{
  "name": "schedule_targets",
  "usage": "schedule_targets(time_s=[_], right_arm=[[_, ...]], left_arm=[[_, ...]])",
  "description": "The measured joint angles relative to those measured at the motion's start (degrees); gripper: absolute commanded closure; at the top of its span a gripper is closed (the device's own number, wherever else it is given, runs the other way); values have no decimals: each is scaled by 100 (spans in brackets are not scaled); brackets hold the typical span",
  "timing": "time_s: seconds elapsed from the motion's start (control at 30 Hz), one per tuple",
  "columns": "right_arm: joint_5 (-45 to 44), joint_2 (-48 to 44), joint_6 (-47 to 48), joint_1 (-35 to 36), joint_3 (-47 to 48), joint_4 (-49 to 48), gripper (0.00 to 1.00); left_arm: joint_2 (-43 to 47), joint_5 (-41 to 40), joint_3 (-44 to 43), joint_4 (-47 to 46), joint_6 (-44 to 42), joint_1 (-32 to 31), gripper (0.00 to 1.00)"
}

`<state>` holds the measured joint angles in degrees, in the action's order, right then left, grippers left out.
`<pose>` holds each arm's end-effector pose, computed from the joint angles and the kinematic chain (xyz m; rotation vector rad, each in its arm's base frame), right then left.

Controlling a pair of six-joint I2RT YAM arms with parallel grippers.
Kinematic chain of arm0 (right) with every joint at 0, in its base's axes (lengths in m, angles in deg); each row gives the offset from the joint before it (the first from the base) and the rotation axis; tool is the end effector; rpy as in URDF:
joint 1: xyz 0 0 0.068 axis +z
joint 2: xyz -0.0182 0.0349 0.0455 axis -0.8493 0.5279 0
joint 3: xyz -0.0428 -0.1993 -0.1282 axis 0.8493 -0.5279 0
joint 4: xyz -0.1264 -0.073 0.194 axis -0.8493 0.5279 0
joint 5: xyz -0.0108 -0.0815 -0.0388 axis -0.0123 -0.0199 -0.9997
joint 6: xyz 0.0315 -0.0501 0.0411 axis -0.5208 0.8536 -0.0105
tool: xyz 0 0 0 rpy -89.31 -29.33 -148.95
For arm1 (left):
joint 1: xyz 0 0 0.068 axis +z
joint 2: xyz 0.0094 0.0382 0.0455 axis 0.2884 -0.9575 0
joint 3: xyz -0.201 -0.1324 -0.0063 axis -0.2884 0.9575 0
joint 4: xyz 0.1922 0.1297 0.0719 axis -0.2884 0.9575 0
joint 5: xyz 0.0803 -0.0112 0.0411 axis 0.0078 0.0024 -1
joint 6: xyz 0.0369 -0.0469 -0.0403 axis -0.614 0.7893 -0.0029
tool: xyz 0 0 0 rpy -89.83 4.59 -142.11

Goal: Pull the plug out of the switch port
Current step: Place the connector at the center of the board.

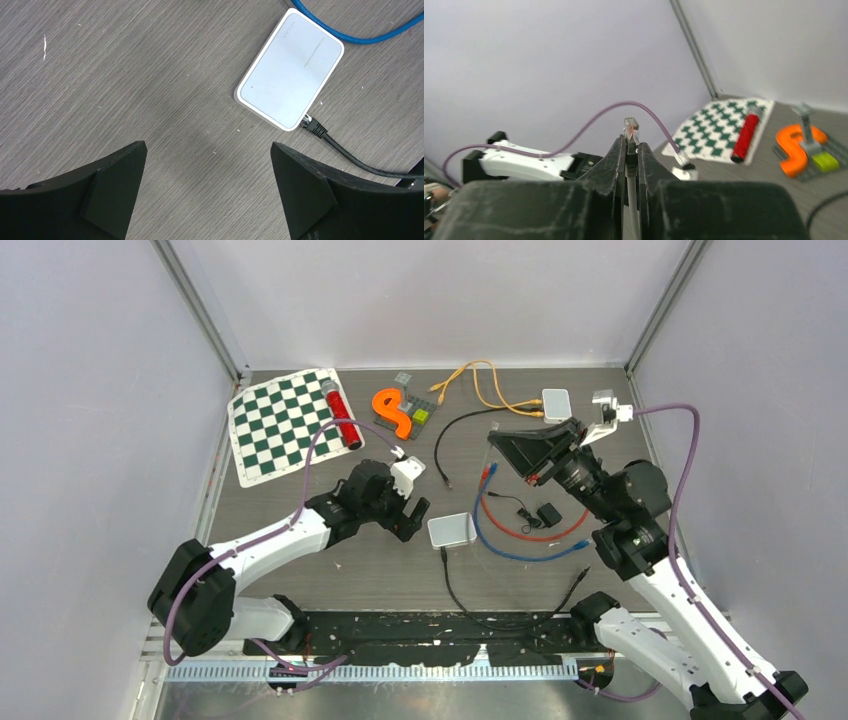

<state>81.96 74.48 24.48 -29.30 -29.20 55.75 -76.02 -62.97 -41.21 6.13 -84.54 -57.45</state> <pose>0.1548 0.1071 0.3863 -0.2058 1.3315 1.1907 0.2101 -0.1888 0.1820 0.8347 2.1681 -0.4959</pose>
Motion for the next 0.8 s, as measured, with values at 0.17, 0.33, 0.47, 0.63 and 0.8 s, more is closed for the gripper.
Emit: schedule_targets(time_s=[0.17,0.33,0.47,0.63,0.8], right_arm=[[367,210,-166,2,197,-667,95],[-308,-20,181,59,-59,-63,95],[-815,-26,1132,63,656,1172,95],[-931,389,2299,61,2326,2409,95],[-850,817,3053,-31,2909,3156,95]], left_arm=[[0,-125,0,2,9,0,0],[0,-203,0,2,11,0,0],[0,-286,0,2,11,0,0],[-7,-330,-11,13,11,0,0],[-79,-308,-63,22,7,0,0]])
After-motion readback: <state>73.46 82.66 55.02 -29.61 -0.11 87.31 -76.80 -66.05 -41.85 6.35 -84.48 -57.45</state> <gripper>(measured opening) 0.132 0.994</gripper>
